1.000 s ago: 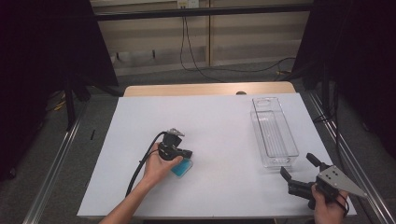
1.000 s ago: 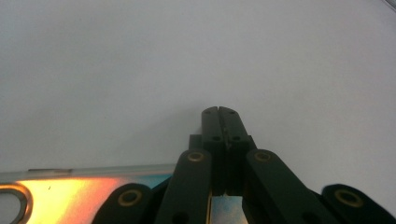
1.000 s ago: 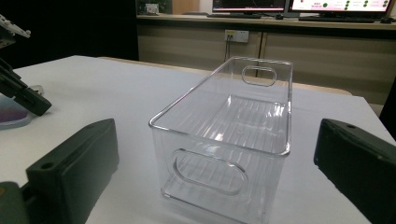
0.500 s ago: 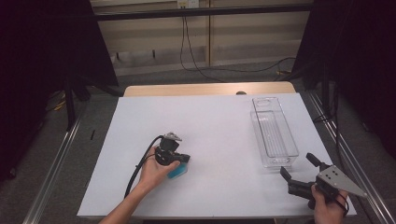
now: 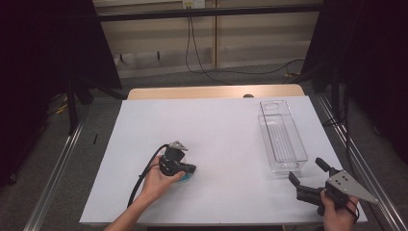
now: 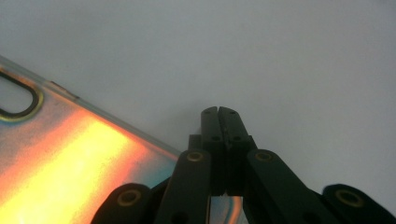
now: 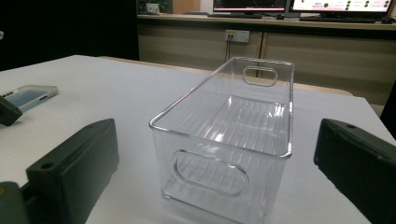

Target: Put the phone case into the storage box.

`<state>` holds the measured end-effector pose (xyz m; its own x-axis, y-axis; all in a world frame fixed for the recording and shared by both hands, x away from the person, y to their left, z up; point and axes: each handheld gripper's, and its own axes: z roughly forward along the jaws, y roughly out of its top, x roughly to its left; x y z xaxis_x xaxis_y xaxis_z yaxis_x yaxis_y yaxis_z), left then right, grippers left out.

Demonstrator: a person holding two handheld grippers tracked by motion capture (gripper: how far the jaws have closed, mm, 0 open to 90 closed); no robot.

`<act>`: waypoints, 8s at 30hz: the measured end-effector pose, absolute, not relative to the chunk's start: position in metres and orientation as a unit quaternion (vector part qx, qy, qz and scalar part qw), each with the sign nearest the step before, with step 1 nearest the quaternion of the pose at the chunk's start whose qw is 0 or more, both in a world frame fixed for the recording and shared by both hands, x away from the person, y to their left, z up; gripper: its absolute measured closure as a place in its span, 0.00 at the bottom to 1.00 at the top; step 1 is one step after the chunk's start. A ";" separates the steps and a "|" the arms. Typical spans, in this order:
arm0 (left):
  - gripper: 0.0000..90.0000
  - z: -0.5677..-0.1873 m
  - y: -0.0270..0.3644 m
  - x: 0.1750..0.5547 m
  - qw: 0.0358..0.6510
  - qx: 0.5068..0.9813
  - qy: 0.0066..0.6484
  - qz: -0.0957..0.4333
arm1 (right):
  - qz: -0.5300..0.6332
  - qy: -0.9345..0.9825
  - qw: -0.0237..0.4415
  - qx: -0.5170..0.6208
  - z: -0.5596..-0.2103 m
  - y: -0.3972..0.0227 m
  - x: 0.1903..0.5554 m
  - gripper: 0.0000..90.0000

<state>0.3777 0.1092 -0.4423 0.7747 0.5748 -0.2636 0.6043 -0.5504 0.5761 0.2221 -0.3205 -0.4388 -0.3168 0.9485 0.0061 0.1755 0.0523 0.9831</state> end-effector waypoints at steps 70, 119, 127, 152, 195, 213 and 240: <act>1.00 -0.440 0.146 0.353 0.334 0.882 0.332 -0.018 | 0.515 0.624 0.375 0.452 -0.439 -0.321 0.222 0.00; 0.08 -0.408 0.184 0.367 0.411 0.830 0.375 0.031 | 0.517 0.623 0.376 0.451 -0.439 -0.321 0.221 0.00; 0.07 -0.409 0.175 0.381 0.359 0.854 0.373 0.052 | 0.517 0.624 0.375 0.450 -0.439 -0.320 0.222 0.00; 0.07 -0.429 0.147 0.402 0.273 0.892 0.360 0.036 | 0.517 0.626 0.372 0.449 -0.439 -0.319 0.224 0.00; 0.09 -0.441 0.126 0.400 0.230 0.906 0.347 0.081 | 0.518 0.628 0.372 0.446 -0.439 -0.319 0.224 0.00; 0.19 -0.437 0.124 0.400 0.229 0.906 0.350 0.070 | 0.519 0.628 0.371 0.447 -0.439 -0.319 0.224 0.00; 0.19 -0.420 0.141 0.399 0.281 0.875 0.379 0.105 | 0.519 0.627 0.370 0.447 -0.439 -0.319 0.224 0.00</act>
